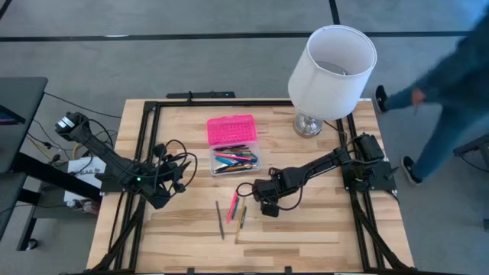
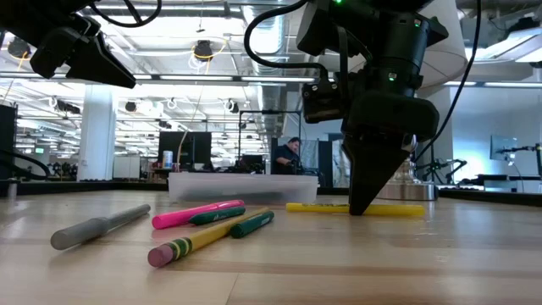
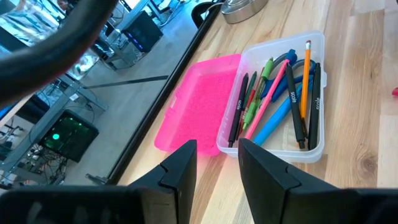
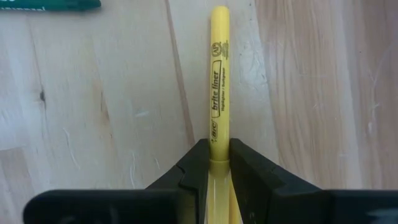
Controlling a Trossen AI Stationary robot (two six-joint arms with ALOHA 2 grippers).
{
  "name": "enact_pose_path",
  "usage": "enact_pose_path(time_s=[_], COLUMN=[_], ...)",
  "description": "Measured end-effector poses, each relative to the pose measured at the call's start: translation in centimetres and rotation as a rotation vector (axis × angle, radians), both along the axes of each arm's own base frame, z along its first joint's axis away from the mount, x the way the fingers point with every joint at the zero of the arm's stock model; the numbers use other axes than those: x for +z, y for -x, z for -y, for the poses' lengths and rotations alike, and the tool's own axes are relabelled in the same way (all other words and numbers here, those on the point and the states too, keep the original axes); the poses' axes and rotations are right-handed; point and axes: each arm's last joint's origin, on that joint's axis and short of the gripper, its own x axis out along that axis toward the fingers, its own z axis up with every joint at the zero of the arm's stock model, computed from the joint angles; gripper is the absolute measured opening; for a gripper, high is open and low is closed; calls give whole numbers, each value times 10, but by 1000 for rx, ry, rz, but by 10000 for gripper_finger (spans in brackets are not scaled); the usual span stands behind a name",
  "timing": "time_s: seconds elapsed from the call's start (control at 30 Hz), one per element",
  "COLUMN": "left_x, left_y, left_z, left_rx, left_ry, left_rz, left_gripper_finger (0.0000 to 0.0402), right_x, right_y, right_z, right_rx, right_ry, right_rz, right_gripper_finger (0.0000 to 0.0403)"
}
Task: Pick & place school supplies into a supply box
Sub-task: Put the yellow pen into the pink supply box
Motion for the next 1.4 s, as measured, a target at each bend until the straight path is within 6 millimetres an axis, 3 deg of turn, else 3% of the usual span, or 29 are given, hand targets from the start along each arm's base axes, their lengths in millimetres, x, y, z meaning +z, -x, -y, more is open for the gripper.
enact_pose_path(time_s=[0.4, 1.4], left_x=[0, 0], left_y=[0, 0], left_z=[0, 0], left_rx=[0, 1], left_ry=[-1, -2], left_rz=[0, -2], left_gripper_finger=[114, 114], right_x=[1, 8], right_y=[-2, -14], right_z=[6, 22], right_rx=[103, 100], right_ry=[-4, -78], right_rz=[-3, 24], right_gripper_finger=[60, 61])
